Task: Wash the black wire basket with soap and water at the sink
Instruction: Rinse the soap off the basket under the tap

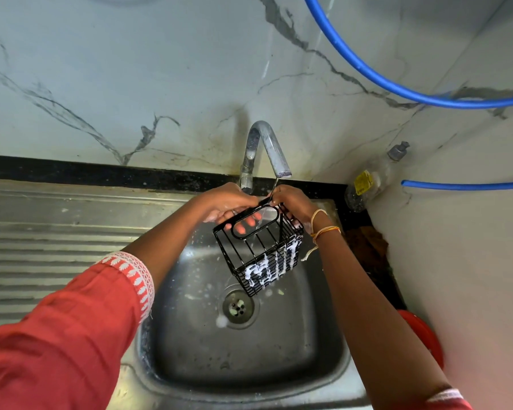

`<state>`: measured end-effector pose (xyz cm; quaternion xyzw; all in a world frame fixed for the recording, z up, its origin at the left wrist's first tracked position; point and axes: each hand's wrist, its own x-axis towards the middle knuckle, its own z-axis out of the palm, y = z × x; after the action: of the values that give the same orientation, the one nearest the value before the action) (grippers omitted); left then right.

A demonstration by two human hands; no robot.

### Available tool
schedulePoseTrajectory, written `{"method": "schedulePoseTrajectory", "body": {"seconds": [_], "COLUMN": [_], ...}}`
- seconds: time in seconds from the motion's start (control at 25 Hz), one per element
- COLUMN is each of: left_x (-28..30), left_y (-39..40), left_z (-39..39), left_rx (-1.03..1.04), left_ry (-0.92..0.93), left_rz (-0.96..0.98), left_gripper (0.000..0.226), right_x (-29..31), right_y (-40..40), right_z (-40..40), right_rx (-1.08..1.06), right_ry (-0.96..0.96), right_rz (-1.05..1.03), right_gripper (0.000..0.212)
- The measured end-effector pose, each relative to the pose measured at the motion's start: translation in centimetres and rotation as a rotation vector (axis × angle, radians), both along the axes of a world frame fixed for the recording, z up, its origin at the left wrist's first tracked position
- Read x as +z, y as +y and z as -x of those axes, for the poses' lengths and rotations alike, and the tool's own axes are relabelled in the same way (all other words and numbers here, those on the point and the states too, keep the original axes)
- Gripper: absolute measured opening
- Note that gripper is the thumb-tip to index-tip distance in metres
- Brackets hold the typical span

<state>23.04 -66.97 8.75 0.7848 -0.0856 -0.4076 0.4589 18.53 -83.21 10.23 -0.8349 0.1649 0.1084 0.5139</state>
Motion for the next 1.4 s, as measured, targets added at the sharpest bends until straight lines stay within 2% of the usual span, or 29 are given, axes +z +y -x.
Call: {"method": "schedulePoseTrajectory", "body": {"seconds": [0.16, 0.4, 0.88, 1.0, 1.12, 1.28, 1.4], "left_x": [-0.3, -0.4, -0.5, -0.4, -0.7, -0.8, -0.8], "left_y": [-0.1, -0.7, -0.5, -0.2, 0.0, -0.1, -0.1], "left_z": [-0.1, -0.1, 0.0, 0.2, 0.2, 0.5, 0.6], "left_rx": [-0.017, -0.038, 0.015, 0.002, 0.036, 0.093, 0.076], "left_ry": [0.014, -0.007, -0.025, 0.02, -0.014, -0.06, -0.037], "left_rz": [0.007, -0.02, -0.026, -0.014, -0.007, -0.013, 0.012], "left_gripper": [0.025, 0.044, 0.039, 0.033, 0.026, 0.033, 0.027], "right_x": [0.6, 1.0, 0.2, -0.1, -0.2, -0.5, -0.7], "right_y": [-0.1, -0.1, -0.1, -0.1, -0.1, 0.2, 0.2], "right_z": [0.1, 0.4, 0.1, 0.3, 0.4, 0.4, 0.7], "right_rx": [0.001, 0.052, -0.006, -0.043, -0.073, -0.108, -0.112], "right_ry": [0.038, 0.045, 0.05, 0.056, 0.048, 0.04, 0.006], "right_rz": [0.017, 0.072, 0.033, -0.008, -0.044, -0.072, -0.091], "right_gripper": [0.027, 0.026, 0.017, 0.015, 0.019, 0.017, 0.015]}}
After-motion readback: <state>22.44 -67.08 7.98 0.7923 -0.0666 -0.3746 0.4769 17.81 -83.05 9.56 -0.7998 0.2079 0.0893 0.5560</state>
